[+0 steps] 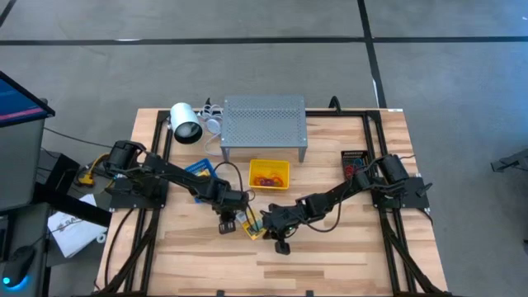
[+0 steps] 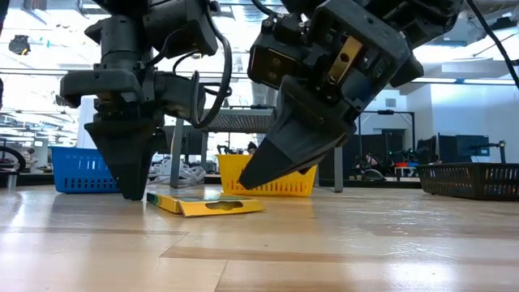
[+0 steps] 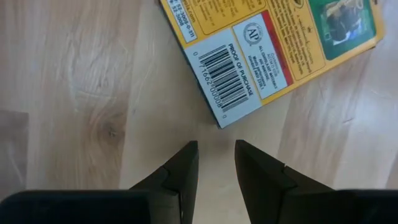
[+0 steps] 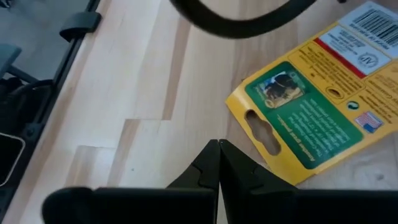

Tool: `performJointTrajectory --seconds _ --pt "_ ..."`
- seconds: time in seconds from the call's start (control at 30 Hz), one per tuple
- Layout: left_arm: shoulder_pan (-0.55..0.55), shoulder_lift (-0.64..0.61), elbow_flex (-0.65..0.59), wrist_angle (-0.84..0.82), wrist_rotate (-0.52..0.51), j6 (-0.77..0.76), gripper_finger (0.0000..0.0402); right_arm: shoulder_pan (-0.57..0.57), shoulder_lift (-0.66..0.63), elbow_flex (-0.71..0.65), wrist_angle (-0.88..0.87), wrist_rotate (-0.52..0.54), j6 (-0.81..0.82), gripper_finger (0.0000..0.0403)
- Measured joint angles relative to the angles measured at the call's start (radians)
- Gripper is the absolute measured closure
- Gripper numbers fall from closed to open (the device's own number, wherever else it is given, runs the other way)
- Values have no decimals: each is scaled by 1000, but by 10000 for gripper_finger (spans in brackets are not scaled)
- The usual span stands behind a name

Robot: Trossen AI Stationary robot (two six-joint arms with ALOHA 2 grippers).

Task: Pick & Place Office Desk Supplies
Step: Put the crayon box into the blue bin

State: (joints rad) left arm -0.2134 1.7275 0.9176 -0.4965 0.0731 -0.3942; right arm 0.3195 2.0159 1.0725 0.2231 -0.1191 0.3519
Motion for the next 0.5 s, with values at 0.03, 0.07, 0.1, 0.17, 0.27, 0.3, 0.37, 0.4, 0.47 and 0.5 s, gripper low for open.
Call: performJointTrajectory --seconds 0.03,0.07,0.1,0.17,0.27,0.3,0.37,0.4,0.47,0.5 --pt "0 0 0 -1 -9 6 299 0 0 0 2 -10 0 403" --pt "1 0 0 -2 -15 15 299 0 0 0 2 -15 0 403" --pt "4 0 0 -1 -22 21 299 0 0 0 3 -15 0 403" --pt "12 -3 0 -3 -27 23 299 0 0 0 3 -15 0 403" --pt "28 -3 0 -3 -38 41 299 0 0 0 3 -18 0 403" --pt "33 -3 0 -3 -34 48 298 0 0 0 3 -20 0 403" --pt "45 -3 -1 1 -12 51 296 0 0 0 3 -22 4 403" --pt "52 -3 -1 7 6 51 293 0 0 0 3 -22 5 403" --pt "66 -3 -2 47 43 51 286 0 0 0 3 -23 5 403" --pt "73 -3 -2 68 70 51 281 0 0 0 3 -25 5 403"
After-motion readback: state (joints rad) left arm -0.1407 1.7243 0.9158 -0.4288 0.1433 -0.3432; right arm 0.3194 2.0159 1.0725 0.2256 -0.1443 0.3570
